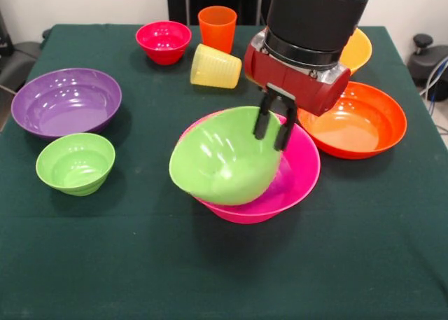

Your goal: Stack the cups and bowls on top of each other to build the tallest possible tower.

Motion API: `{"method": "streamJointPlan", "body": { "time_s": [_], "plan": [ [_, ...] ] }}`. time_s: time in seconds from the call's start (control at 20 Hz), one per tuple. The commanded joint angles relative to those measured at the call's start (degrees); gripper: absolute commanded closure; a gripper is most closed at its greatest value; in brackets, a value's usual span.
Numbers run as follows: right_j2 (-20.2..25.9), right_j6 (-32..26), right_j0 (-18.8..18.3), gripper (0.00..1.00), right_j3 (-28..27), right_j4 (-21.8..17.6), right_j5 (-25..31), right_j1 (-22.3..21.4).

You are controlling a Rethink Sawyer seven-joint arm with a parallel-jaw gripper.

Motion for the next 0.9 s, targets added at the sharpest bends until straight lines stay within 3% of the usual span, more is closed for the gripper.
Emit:
{"method": "streamJointPlan", "body": {
  "time_s": [0.05, 0.6, 0.9],
  "plan": [
    [5.25, 1.53, -0.40, 0.00, 4.14, -0.54, -0.43, -0.10],
    [6.39, -0.61, -2.00, 0.00, 7.88, 0.55, 1.36, -3.98],
    [8.20, -3.69, -5.13, 0.00, 11.21, -0.53, -3.09, -5.01]
  ]
}}
